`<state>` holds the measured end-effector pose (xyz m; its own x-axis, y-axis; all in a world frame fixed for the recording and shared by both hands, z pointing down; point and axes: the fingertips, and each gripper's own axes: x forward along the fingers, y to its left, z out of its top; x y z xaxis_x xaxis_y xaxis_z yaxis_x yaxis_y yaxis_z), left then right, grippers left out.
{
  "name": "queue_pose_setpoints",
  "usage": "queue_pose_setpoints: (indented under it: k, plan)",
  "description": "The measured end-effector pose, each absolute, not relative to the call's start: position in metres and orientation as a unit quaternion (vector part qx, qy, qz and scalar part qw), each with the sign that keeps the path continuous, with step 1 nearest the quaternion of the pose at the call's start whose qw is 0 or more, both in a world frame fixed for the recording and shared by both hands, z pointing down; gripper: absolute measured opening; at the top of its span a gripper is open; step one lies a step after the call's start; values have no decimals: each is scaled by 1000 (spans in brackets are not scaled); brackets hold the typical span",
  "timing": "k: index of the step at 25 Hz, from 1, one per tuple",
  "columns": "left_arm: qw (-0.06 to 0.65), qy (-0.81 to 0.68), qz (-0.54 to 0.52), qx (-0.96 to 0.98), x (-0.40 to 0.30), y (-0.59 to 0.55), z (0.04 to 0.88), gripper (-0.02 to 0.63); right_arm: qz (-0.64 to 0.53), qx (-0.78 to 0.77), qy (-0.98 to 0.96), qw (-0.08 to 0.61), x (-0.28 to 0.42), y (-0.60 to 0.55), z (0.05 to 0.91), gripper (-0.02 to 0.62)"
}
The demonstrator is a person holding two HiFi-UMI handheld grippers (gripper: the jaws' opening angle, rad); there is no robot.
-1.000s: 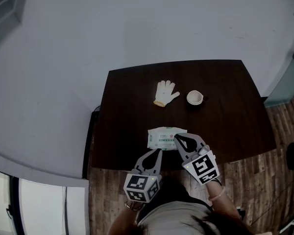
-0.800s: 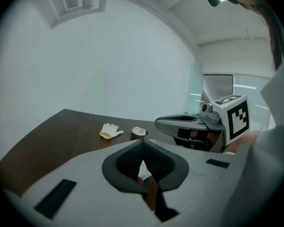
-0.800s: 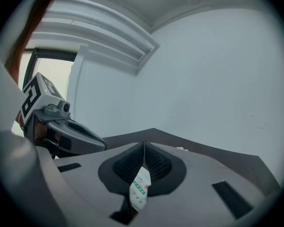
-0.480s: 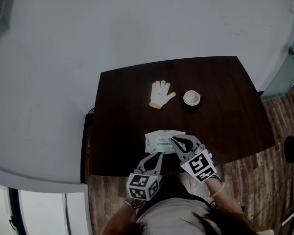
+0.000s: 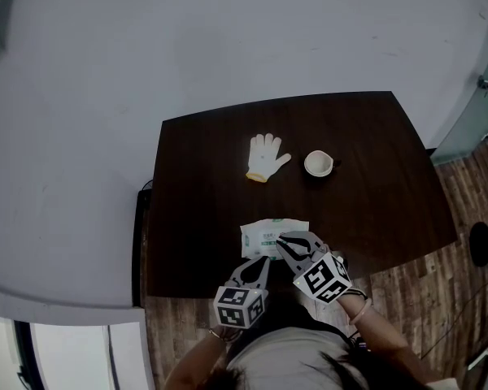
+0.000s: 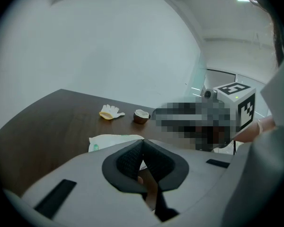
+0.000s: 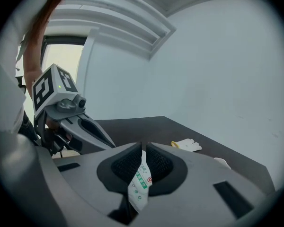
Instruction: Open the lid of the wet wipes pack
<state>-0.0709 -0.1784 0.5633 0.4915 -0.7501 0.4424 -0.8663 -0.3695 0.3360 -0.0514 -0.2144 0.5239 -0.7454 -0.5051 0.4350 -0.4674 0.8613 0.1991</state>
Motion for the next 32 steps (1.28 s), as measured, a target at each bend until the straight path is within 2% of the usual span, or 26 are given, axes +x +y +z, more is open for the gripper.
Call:
queue_pose_setpoints:
  k: [32]
  plan:
    - [330,-476,169,797,-81,-210,640,14,-65,187,-903,382,-78,-225,635,109]
